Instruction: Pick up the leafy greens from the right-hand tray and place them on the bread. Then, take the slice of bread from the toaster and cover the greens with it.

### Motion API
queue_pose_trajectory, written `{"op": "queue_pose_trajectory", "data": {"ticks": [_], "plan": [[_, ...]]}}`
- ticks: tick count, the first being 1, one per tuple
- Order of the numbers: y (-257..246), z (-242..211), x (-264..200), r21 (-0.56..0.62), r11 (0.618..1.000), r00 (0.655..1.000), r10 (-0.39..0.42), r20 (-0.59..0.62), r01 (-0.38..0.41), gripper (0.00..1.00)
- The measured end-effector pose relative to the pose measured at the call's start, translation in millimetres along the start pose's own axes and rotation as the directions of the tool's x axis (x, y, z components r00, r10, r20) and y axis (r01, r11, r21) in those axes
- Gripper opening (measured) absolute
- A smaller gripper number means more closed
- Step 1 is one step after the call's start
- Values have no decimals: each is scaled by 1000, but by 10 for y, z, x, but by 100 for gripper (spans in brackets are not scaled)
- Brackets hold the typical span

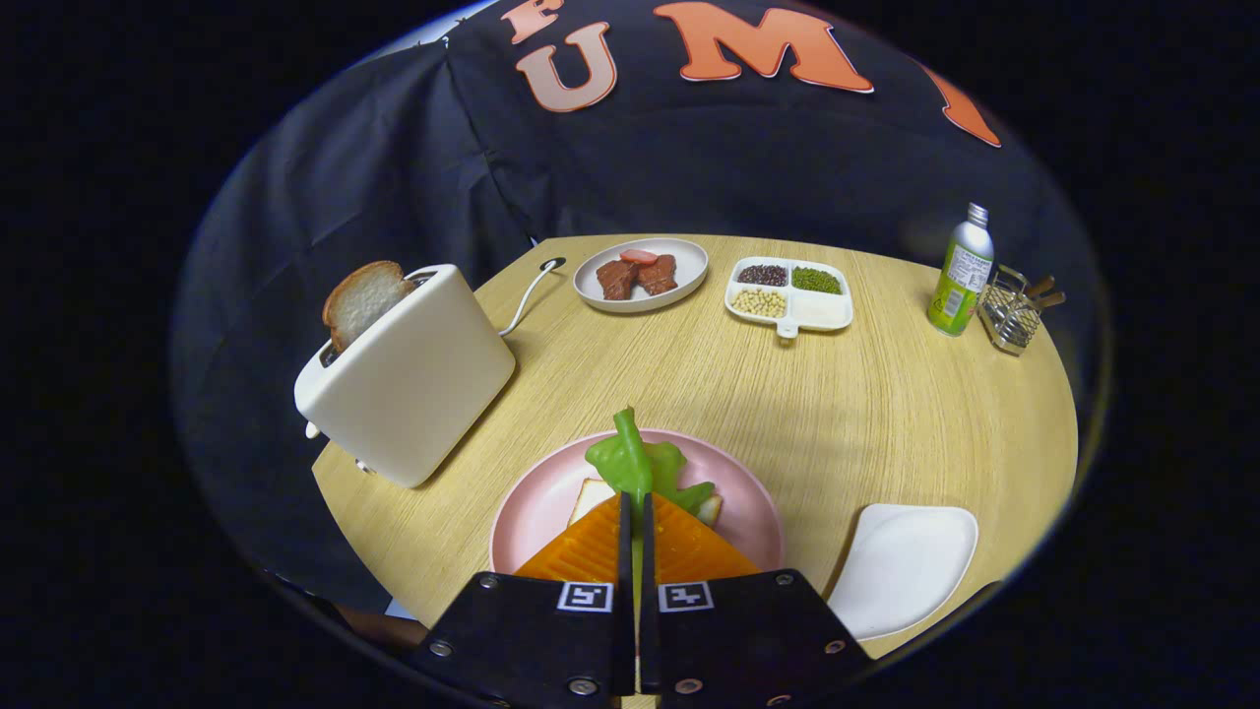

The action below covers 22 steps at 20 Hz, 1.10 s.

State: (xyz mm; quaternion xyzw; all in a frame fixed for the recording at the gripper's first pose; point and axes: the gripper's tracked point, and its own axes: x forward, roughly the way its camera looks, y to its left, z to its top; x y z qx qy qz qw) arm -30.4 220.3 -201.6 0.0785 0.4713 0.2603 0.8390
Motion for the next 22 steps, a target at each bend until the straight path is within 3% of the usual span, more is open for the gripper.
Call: {"op": "queue_pose_trajectory", "data": {"ticks": [8,12,19,22], "plan": [[165,-223,218,-10,1000,997,17,-72,-18,7],[21,-267,270,-46,998,996,-55,-74,52,9],[184,-78,165,1,1000,999,-14,-37,14,13],[285,121,84,-10,1000,1000,1,-9,-2,20]]}}
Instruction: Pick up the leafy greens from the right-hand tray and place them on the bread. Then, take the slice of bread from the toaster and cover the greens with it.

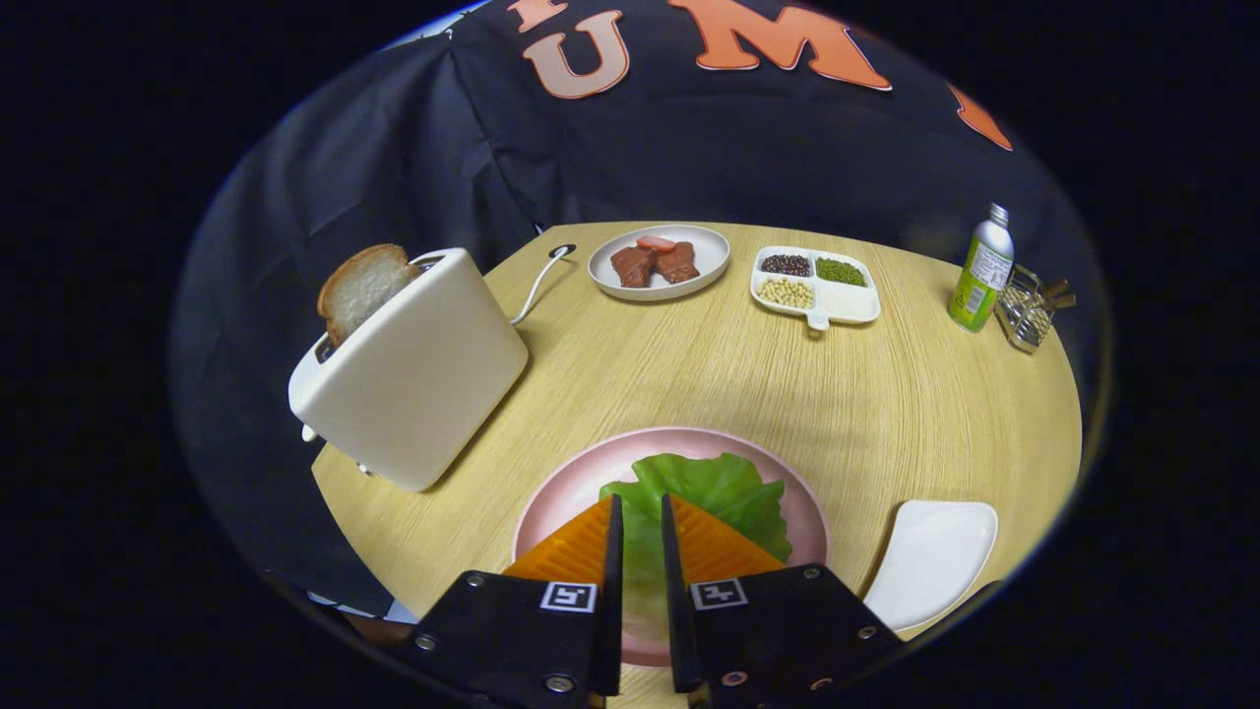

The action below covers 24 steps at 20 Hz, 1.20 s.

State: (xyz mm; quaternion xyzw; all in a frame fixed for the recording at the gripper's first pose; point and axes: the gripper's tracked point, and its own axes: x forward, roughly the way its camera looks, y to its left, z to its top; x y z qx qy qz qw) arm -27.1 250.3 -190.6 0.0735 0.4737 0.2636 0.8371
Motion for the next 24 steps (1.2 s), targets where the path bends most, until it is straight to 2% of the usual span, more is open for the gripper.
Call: {"op": "queue_pose_trajectory", "data": {"ticks": [3,6,10,15,20,24], "plan": [[182,230,-98,-10,1000,999,22,24,-22,35],[425,492,-187,-18,998,997,56,57,-55,54],[768,757,-215,-26,996,994,91,56,-90,69],[1294,1113,-251,-4,985,984,173,36,-172,77],[1717,1499,-232,-32,978,977,208,37,-207,81],[2072,1489,-73,-2,964,964,266,-28,-266,81]]}}
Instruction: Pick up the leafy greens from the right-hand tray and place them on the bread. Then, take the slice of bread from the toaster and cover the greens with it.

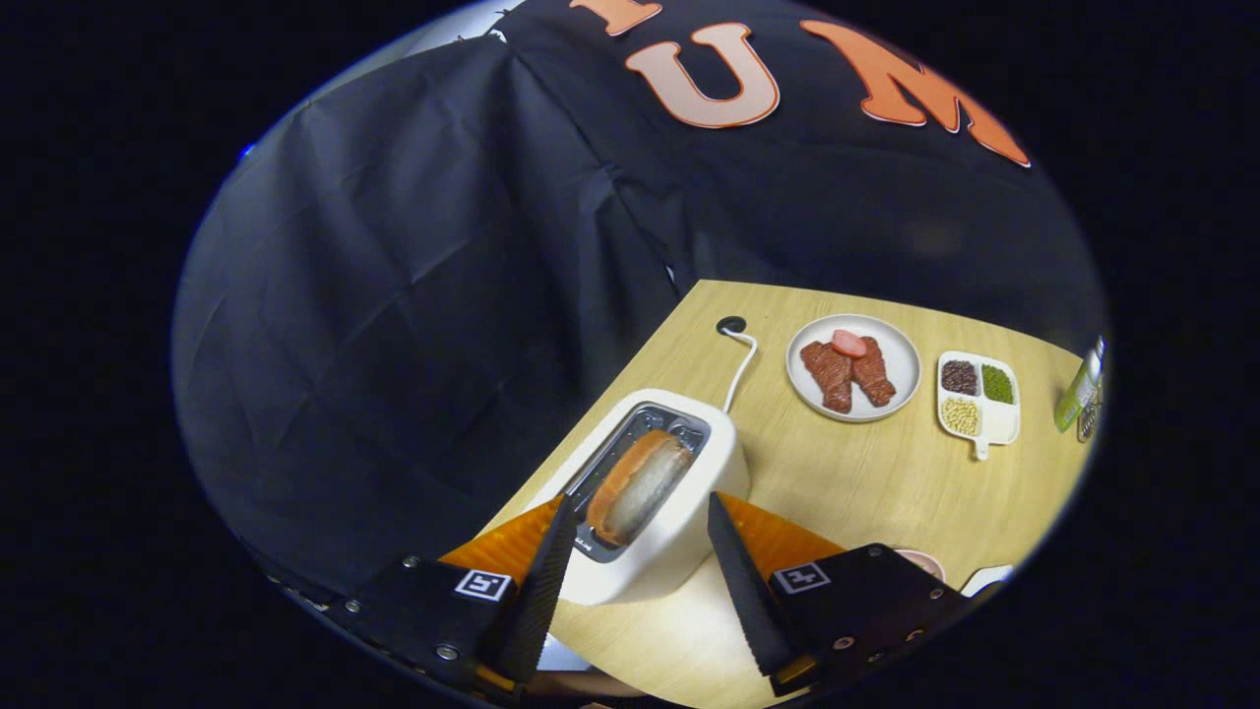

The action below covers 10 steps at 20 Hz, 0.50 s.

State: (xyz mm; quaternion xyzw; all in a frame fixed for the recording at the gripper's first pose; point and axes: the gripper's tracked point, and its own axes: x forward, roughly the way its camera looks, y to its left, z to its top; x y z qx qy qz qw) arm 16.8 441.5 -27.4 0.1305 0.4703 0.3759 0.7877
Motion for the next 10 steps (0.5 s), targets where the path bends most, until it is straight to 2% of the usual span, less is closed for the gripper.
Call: {"op": "queue_pose_trajectory", "data": {"ticks": [3,6,10], "plan": [[102,56,146,-3,1000,1000,-2,-19,2,82],[123,90,286,47,999,999,5,-45,-3,81],[66,81,462,97,995,997,1,-83,7,70]]}}
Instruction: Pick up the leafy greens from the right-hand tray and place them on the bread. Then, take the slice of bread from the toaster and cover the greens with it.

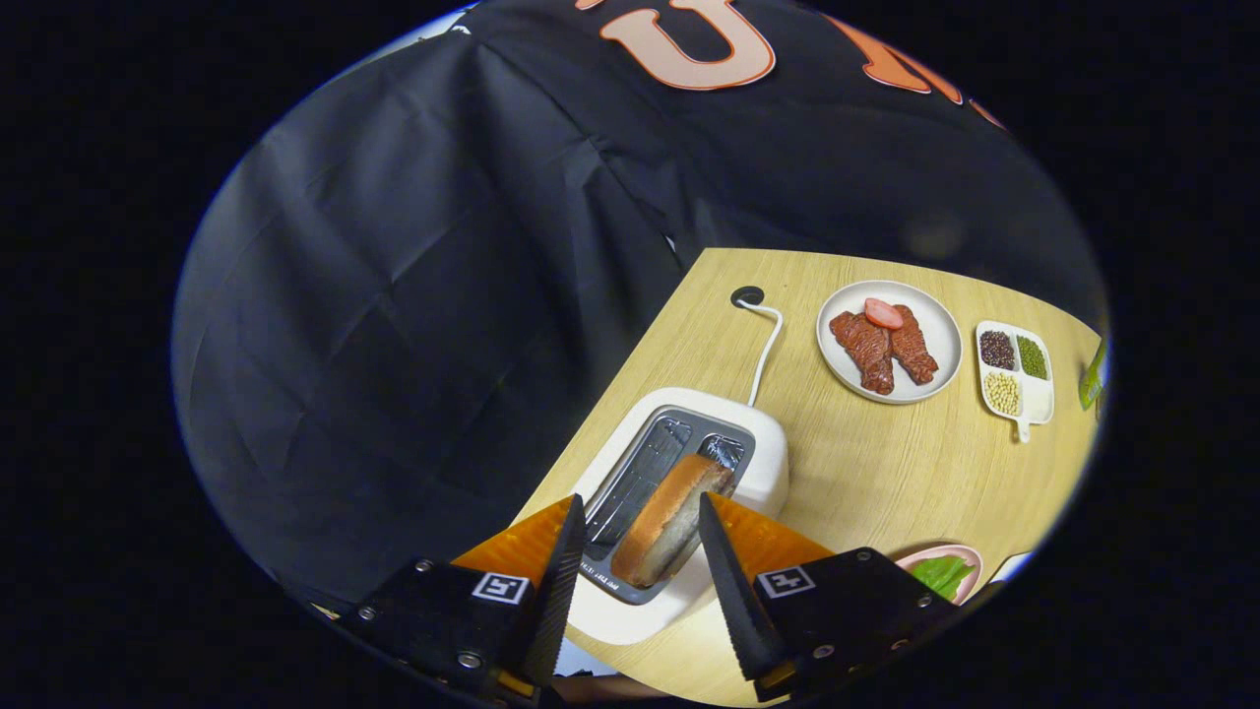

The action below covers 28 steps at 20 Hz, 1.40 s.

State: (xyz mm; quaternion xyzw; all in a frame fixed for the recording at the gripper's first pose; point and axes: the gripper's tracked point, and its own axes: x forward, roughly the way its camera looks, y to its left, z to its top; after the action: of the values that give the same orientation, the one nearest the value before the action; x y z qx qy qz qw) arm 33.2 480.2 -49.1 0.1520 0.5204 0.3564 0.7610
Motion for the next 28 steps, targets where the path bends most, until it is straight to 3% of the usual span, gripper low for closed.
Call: {"op": "queue_pose_trajectory", "data": {"ticks": [5,9,10,12,23,28], "plan": [[-69,-42,73,52,999,999,-11,-45,14,52],[-150,-7,33,63,998,1000,-7,-21,8,30],[-183,-19,30,70,998,1000,-6,-12,7,18],[-128,-5,-76,70,998,1000,9,3,-9,10],[-85,58,-870,77,988,977,122,175,-137,8],[-263,-3,-1245,67,987,962,125,243,-145,8]]}}
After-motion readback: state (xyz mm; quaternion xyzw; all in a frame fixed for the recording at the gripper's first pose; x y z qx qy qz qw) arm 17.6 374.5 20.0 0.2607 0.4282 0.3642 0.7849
